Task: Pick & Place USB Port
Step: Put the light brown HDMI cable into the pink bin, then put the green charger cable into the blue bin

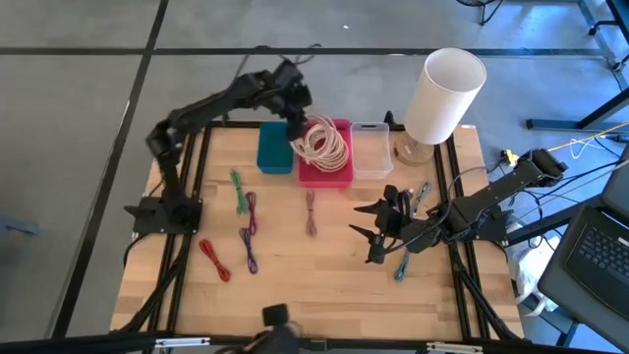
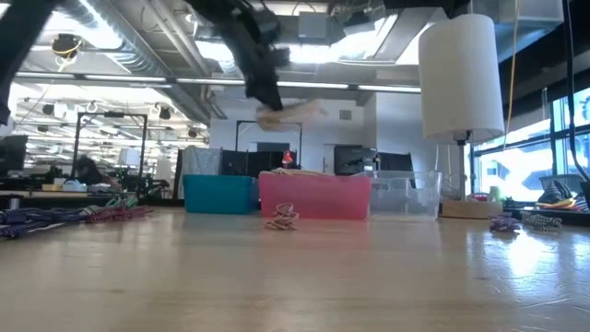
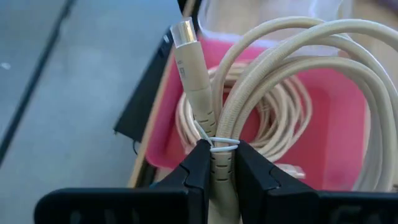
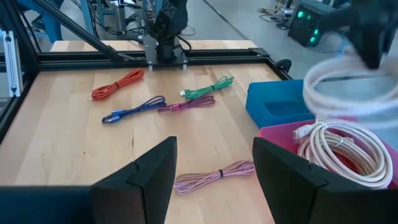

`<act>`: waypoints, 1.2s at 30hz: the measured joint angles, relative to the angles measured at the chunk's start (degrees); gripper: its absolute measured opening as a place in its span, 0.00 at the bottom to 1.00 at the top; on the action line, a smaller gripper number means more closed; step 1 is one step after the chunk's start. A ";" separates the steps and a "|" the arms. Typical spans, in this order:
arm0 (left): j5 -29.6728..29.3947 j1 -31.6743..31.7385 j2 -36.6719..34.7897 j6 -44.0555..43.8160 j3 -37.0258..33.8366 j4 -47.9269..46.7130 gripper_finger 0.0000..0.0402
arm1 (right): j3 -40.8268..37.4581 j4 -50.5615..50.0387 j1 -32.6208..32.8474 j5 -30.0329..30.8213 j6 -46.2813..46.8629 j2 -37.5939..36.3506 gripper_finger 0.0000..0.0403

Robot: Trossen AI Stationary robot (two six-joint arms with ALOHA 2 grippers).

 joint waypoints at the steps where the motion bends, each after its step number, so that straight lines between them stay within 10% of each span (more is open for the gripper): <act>1: -0.24 -0.15 2.20 0.23 1.49 -0.41 0.09 | 0.00 0.02 0.00 0.00 0.00 -0.01 0.53; 22: 1.00 2.35 25.52 -1.87 10.77 0.89 0.10 | 0.00 -1.19 0.00 -0.17 0.17 0.00 0.53; 36: -0.77 0.41 17.88 -1.16 10.23 2.52 0.57 | 0.00 -3.82 0.00 -0.15 2.80 -0.01 0.53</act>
